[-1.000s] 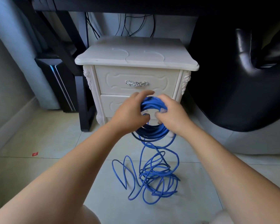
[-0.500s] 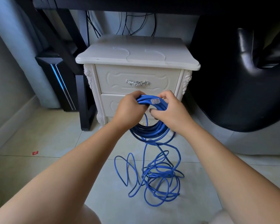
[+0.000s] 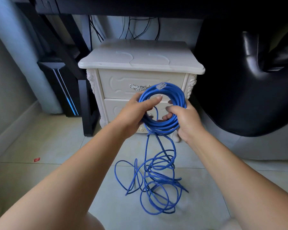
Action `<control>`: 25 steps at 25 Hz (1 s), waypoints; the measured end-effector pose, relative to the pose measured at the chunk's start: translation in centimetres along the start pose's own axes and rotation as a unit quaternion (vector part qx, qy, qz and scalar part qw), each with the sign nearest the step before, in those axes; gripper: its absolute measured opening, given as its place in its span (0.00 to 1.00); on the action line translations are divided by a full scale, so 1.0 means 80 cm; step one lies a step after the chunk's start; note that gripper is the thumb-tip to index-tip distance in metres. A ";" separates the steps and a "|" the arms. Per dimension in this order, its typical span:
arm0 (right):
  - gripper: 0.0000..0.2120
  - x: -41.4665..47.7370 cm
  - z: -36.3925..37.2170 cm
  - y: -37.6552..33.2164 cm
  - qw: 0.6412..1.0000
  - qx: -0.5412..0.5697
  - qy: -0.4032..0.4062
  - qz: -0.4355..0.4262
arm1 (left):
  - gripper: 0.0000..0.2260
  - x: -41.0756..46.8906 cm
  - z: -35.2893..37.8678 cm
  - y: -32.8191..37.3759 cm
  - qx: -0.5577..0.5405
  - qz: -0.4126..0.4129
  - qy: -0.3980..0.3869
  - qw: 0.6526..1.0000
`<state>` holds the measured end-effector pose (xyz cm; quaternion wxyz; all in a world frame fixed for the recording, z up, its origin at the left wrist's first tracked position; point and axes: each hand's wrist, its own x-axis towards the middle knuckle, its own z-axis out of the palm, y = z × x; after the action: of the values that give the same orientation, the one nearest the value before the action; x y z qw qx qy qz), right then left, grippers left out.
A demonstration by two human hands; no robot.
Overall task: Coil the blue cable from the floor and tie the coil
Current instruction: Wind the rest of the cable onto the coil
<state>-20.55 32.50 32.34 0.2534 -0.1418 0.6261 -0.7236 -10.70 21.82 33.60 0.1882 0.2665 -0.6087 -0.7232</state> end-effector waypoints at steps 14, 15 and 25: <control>0.11 0.020 -0.014 0.005 0.970 0.223 0.091 0.044 | 0.33 -0.016 0.033 -0.069 0.169 -0.105 -0.133 0.971; 0.11 0.019 -0.014 0.004 0.969 0.227 0.091 0.042 | 0.26 -0.014 0.037 -0.073 0.181 -0.096 -0.093 0.974; 0.10 0.016 -0.048 -0.008 0.977 -0.160 0.104 -0.096 | 0.09 0.012 -0.019 -0.025 -0.004 -0.093 -0.020 0.995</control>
<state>-23.74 35.06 32.11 0.0899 -0.1640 0.7405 -0.6456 -10.41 20.44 31.32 0.1093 0.3066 -0.5819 -0.7453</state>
